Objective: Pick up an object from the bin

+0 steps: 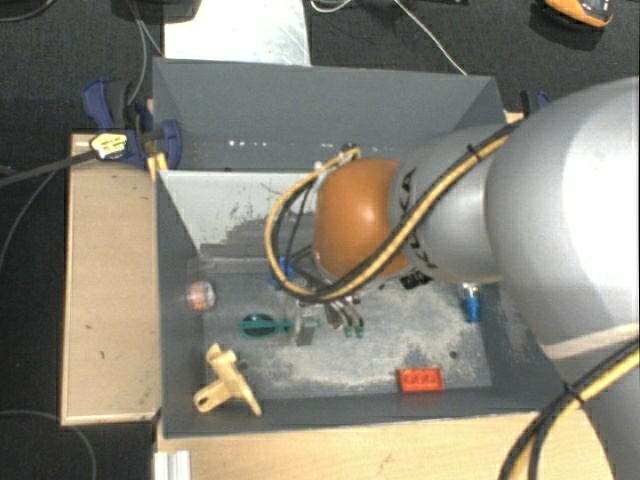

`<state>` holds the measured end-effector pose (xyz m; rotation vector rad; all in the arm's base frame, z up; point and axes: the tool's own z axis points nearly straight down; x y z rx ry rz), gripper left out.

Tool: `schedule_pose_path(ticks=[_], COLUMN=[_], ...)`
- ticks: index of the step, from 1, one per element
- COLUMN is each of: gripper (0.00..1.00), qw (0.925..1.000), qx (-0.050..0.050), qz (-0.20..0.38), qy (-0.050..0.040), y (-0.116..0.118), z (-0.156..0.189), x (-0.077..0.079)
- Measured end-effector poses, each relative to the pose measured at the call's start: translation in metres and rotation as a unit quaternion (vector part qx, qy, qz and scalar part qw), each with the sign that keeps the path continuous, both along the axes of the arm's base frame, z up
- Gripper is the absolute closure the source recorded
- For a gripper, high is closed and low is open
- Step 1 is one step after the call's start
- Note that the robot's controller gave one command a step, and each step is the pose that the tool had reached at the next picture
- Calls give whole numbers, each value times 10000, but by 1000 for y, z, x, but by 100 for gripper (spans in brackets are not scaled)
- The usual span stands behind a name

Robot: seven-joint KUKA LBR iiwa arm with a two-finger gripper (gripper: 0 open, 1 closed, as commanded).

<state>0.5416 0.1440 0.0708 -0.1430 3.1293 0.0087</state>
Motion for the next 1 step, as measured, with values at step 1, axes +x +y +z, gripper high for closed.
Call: schedule_pose_path(ticks=[1], gripper=[100], qw=[9943], qx=[-13], qz=[1069], qy=[6], y=[11], z=[87], x=[2])
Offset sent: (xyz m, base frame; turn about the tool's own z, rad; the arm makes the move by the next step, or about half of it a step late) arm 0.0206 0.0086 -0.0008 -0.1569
